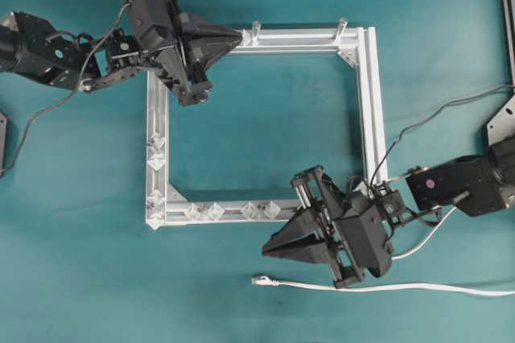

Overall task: Move the cable alternately left and right between 8 closely spaced pins so it hooks onto each one.
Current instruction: 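Move the left gripper aside and swing the right gripper toward the cable plug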

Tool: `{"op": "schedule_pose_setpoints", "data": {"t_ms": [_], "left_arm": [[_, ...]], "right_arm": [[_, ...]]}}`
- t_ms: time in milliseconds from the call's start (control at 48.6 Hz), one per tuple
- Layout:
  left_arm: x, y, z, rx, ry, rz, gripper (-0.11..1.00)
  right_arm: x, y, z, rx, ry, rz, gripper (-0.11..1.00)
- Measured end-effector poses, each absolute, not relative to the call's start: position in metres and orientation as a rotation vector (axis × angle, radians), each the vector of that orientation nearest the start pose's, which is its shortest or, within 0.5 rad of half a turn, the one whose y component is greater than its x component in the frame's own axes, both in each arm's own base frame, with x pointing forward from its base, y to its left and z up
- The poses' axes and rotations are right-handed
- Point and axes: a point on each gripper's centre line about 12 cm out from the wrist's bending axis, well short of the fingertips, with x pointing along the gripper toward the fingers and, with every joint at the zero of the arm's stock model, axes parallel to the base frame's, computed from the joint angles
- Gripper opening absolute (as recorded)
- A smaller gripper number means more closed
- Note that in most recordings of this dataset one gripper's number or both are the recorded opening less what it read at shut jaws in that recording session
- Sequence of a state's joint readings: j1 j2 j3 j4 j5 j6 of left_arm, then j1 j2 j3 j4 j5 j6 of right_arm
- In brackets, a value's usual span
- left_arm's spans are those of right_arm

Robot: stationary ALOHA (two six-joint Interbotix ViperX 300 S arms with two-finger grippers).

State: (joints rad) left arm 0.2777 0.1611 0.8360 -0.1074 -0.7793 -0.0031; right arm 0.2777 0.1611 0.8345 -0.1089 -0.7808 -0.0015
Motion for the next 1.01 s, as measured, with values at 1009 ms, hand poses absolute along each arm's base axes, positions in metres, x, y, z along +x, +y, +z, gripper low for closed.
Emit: {"op": "schedule_pose_setpoints", "data": {"t_ms": [1009], "left_arm": [[0.287, 0.053, 0.22, -0.07, 0.286, 0.201, 0.0]], "right_arm": [[0.382, 0.151, 0.179, 0.108, 0.751, 0.253, 0.0]]}}
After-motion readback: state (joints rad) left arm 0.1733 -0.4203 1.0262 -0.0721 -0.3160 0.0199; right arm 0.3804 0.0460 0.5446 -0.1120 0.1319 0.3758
